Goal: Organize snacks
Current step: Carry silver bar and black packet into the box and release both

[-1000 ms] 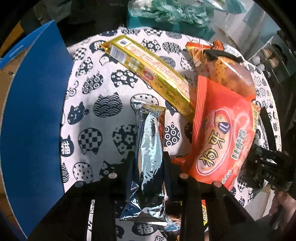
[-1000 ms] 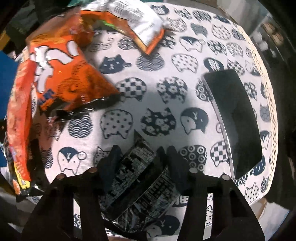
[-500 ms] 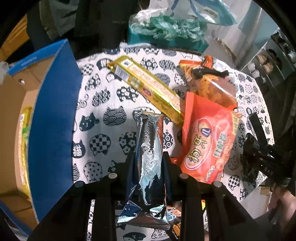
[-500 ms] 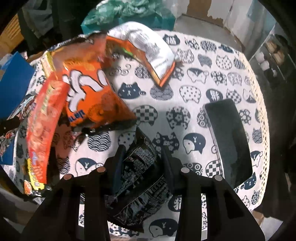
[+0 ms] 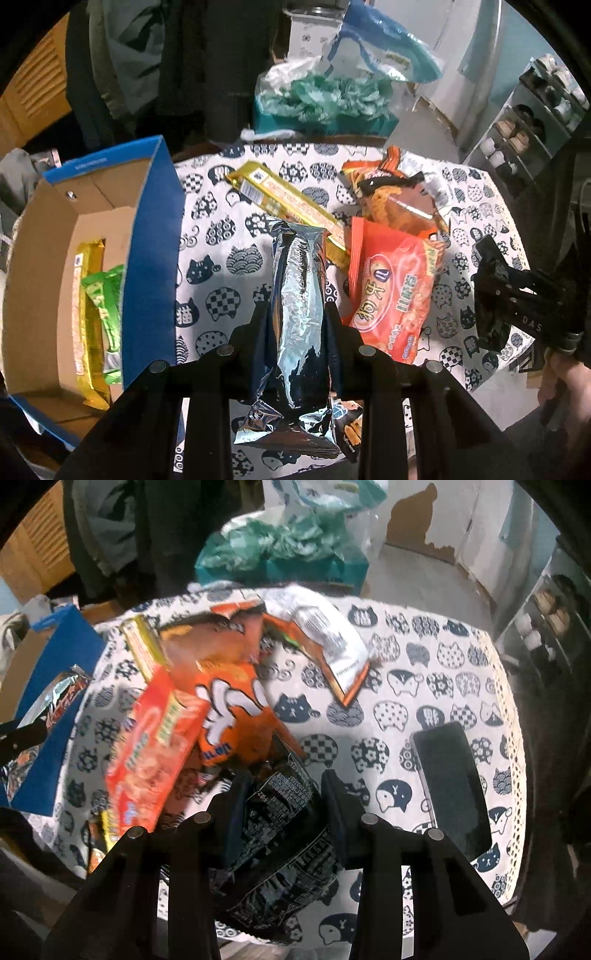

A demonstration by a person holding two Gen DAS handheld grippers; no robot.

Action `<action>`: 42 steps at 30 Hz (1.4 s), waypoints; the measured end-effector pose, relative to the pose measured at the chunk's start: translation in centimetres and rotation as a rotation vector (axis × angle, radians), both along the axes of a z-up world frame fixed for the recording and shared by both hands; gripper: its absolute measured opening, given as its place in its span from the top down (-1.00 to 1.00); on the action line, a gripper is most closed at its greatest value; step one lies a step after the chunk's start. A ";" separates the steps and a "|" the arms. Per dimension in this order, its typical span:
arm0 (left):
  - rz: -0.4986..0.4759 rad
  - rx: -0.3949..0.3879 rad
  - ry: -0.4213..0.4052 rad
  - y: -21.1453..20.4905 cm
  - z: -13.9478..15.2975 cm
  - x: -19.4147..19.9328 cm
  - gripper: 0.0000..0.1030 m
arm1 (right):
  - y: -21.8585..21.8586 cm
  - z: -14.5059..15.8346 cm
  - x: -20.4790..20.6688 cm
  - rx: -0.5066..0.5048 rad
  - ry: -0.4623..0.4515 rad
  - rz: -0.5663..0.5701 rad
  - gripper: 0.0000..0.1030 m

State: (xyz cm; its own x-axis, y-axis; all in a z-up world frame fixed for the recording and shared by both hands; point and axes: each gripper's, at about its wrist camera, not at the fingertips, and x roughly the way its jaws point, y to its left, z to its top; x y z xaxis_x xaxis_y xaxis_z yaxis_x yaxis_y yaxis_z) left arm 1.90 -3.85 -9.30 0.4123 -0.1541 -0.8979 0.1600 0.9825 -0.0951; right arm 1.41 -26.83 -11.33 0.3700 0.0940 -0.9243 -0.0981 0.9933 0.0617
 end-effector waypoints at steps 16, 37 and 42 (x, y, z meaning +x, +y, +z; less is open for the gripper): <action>0.005 0.022 -0.112 2.1 3.7 -1.6 0.44 | 4.4 3.8 0.5 0.050 -0.081 0.091 0.27; 0.110 -0.016 -0.156 8.5 5.3 -2.5 0.44 | 14.5 7.4 2.5 0.099 -0.136 0.252 0.26; 0.139 -0.020 -0.165 10.2 5.4 -2.6 0.44 | 17.2 8.0 3.0 0.112 -0.144 0.287 0.27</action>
